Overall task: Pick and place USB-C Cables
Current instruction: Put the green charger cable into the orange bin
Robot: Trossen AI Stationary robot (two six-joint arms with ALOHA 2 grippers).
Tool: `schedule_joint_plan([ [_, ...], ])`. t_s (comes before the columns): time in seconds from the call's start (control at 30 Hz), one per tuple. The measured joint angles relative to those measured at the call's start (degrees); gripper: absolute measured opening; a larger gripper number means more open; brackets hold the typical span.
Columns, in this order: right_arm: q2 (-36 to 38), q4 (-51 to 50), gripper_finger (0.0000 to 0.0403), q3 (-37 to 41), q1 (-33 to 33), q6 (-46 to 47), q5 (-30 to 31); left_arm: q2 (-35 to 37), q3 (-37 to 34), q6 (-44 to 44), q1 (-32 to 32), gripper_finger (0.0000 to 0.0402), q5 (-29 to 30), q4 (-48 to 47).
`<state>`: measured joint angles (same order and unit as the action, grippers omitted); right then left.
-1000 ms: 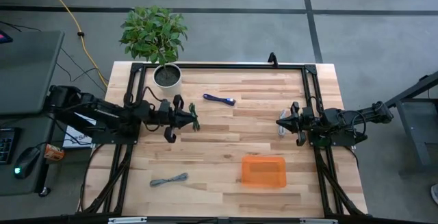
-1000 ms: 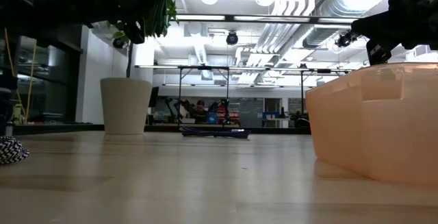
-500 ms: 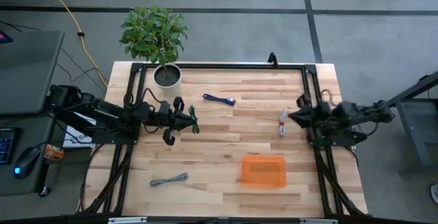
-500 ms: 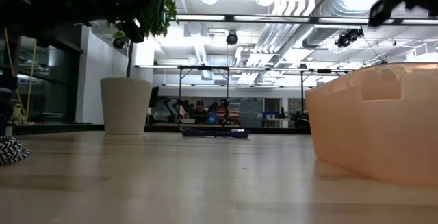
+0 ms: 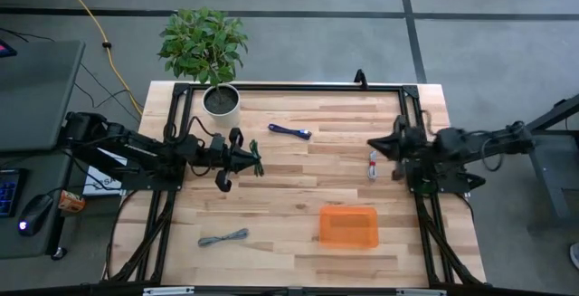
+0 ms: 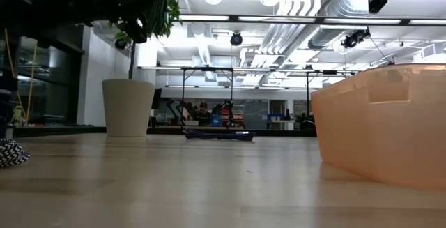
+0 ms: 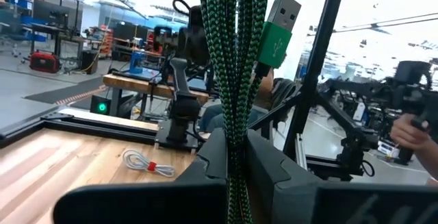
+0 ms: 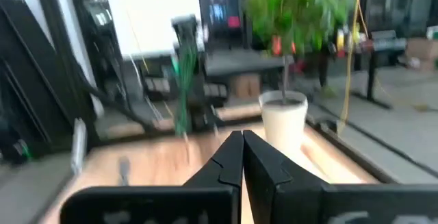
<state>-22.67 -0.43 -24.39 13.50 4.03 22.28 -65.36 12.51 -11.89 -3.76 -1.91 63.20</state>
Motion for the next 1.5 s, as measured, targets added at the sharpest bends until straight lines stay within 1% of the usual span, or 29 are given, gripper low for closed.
schedule_joint_plan([
  [0.07,-4.2,3.3,0.0,1.1,0.0,0.0,1.7,0.0,0.0,0.1,-0.1,0.0,0.9,0.0],
  [0.13,-8.4,9.6,0.0,2.4,0.0,-1.0,3.0,0.0,0.2,0.4,-0.1,0.0,1.6,-0.2],
  [0.2,-12.6,15.2,0.0001,2.9,-0.5,-2.7,2.9,0.0,1.5,0.5,-0.1,0.0,2.4,-2.6],
  [0.37,-21.0,22.0,0.0001,2.9,-3.4,-2.5,-0.4,-0.5,8.3,1.9,1.7,0.0,5.2,-15.3],
  [0.43,-23.5,24.6,0.0004,2.9,-4.5,-2.4,-1.6,-1.8,10.1,3.5,2.9,0.0,7.0,-17.6],
  [0.53,-26.2,27.5,0.0026,2.9,-5.5,-1.8,-2.3,-4.3,11.2,4.6,4.1,0.0,9.4,-15.3],
  [0.63,-28.6,29.7,0.0067,2.9,-6.2,-0.6,-3.1,-7.1,11.2,3.7,4.1,0.0,11.7,-10.3],
  [0.8,-34.9,36.8,0.0146,2.9,-6.4,3.2,-4.6,-13.7,11.4,1.1,2.9,0.0,11.5,-3.2],
  [0.9,-39.6,42.6,0.0185,2.9,-6.4,3.5,-8.1,-17.6,13.3,-1.0,2.2,0.0,10.9,-2.5],
  [0.97,-42.9,47.5,0.0203,2.9,-6.4,3.4,-9.1,-20.5,15.2,-1.5,2.1,0.0,10.1,-2.4],
  [1.07,-48.0,55.4,0.0216,2.9,-6.4,2.6,-9.2,-24.7,19.0,-1.6,2.9,0.0,9.9,-2.5],
  [1.2,-53.8,64.1,0.0217,2.9,-6.4,2.0,-9.2,-30.3,24.3,-1.7,3.9,0.0,10.1,-2.4],
  [1.3,-57.0,65.9,0.0217,1.9,-6.4,2.1,-9.7,-33.9,27.7,-2.8,4.6,0.0,10.1,-2.5],
  [1.37,-58.7,66.0,0.0217,0.7,-6.4,2.5,-11.5,-36.0,29.4,-3.5,4.6,0.0,10.1,-2.4],
  [1.5,-61.1,66.3,0.0217,-1.2,-6.4,2.3,-13.3,-37.4,30.6,-4.4,4.7,0.0,9.8,-2.5],
])
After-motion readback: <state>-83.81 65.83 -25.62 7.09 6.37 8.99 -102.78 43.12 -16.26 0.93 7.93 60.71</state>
